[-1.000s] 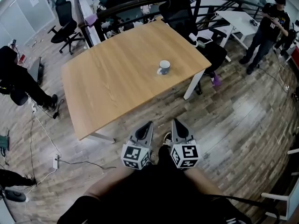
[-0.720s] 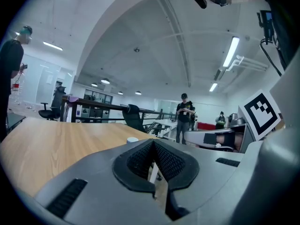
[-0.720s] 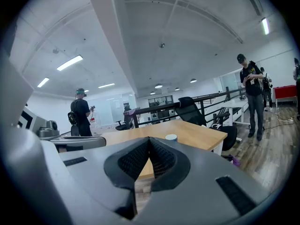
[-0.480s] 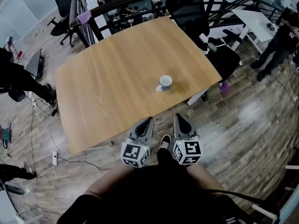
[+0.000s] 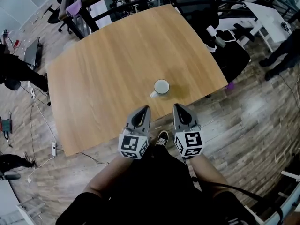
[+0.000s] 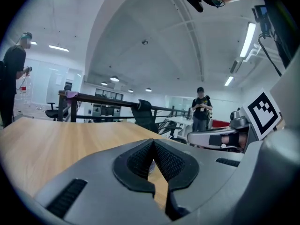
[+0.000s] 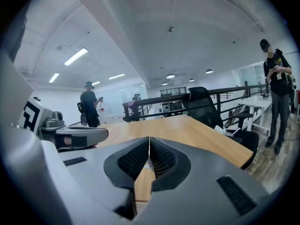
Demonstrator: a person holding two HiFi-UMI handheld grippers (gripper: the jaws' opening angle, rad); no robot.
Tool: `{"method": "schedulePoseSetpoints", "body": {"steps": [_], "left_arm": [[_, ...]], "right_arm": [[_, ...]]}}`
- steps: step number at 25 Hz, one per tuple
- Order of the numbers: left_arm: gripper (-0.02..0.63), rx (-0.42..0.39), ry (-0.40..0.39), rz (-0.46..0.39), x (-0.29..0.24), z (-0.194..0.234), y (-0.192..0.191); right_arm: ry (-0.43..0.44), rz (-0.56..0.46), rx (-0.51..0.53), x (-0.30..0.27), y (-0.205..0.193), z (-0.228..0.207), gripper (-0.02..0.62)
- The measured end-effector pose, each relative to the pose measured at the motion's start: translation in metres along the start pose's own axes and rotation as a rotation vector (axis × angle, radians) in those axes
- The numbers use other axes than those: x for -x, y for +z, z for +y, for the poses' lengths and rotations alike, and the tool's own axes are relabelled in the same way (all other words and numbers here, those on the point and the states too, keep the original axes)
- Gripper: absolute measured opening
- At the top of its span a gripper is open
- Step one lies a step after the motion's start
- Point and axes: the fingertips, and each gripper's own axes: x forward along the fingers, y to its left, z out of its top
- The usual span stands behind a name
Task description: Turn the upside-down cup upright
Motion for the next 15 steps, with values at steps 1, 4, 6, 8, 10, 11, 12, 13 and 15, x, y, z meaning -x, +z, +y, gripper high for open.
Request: {"method": "schedulePoseSetpoints", "body": {"steps": [1,4,6,8,10,11,12,13,15], "left_arm": [[0.005,-0.004,0.007,0.004,-0.007,0.006,-0.004],[0.005,-0.015,0.019,0.013,-0.03,0.025,-0.017],[0.005,-0.021,0.024,0.022,-0.044,0.039,-0.029],[0.006,-0.027,0.028,0.035,-0.055,0.052,-0.042],[0.005,-0.027,0.03,0.055,-0.061,0.064,-0.056],[0.006,-0.024,0.031,0.067,-0.063,0.069,-0.063],[0.006,-0.02,0.031,0.078,-0.063,0.073,-0.07],[0.006,-0.017,0.03,0.086,-0.064,0.078,-0.075],[0.006,-0.009,0.03,0.093,-0.068,0.086,-0.083]], "right_arm": [[0.012,0.014,0.021,-0.009,-0.004,-0.001,0.013],[0.065,0.067,0.102,-0.04,-0.021,0.0,0.014],[0.125,0.125,0.191,-0.062,-0.035,0.005,0.014],[0.177,0.187,0.286,-0.081,-0.049,0.01,0.014],[0.224,0.252,0.361,-0.096,-0.061,0.014,0.018],[0.25,0.292,0.396,-0.102,-0.067,0.016,0.039],[0.272,0.334,0.436,-0.108,-0.073,0.018,0.08],[0.288,0.373,0.481,-0.113,-0.078,0.019,0.104],[0.299,0.435,0.589,-0.125,-0.086,0.018,0.112]]}}
